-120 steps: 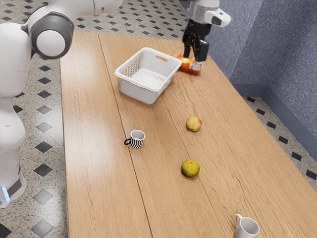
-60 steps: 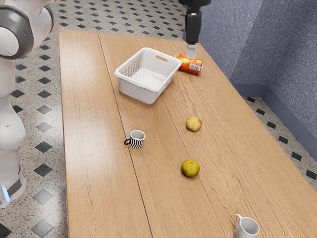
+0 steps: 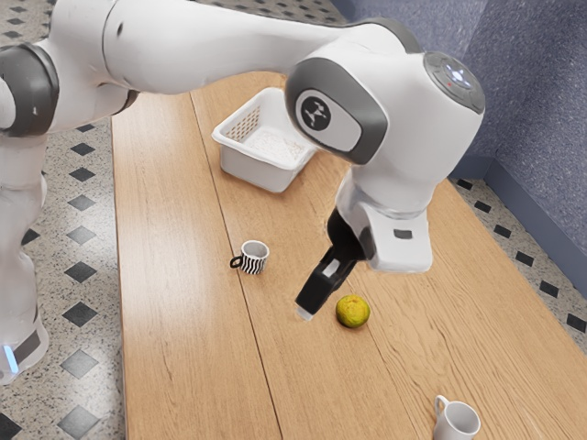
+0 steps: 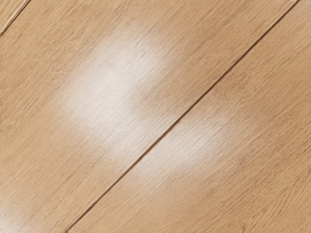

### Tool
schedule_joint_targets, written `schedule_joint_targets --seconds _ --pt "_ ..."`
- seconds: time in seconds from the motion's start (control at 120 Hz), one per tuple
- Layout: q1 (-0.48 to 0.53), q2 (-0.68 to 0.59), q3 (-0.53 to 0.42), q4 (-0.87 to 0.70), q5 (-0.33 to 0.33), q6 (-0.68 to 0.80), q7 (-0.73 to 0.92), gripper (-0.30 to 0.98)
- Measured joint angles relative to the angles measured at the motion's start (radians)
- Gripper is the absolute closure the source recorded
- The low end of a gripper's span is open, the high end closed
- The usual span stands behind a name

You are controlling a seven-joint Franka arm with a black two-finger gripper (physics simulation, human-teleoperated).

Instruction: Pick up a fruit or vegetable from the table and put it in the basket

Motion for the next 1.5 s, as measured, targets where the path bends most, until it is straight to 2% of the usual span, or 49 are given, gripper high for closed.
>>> schedule_joint_targets --seconds 0.042,0.1,0.208,0.35,0.45,0.55,0.8,0.975,1.108,1.308,1.5 --pt "-0.073 0.010 0.161 -0.008 -0.041 0.024 0.013 0.00" --pt "-0.111 0.015 0.256 -0.012 -0.085 0.053 0.030 0.00" --pt "-0.131 0.017 0.303 -0.015 -0.127 0.092 0.058 0.00" --pt "-0.120 0.020 0.349 -0.027 -0.144 0.135 0.088 0.00" --pt "-0.110 0.012 0.436 -0.110 -0.165 0.180 0.113 0.00" --pt "-0.105 -0.073 0.476 -0.278 -0.194 0.271 0.140 0.00" --pt "-0.105 -0.132 0.494 -0.493 -0.245 0.491 0.200 0.00" --pt "-0.053 -0.159 0.504 -0.541 -0.251 0.565 0.241 0.00" --pt "-0.022 -0.139 0.513 -0.528 -0.253 0.594 0.269 0.00" --pt "-0.041 -0.045 0.470 -0.441 -0.249 0.596 0.300 0.00" --pt "-0.036 -0.002 0.466 -0.429 -0.247 0.586 0.322 0.00"
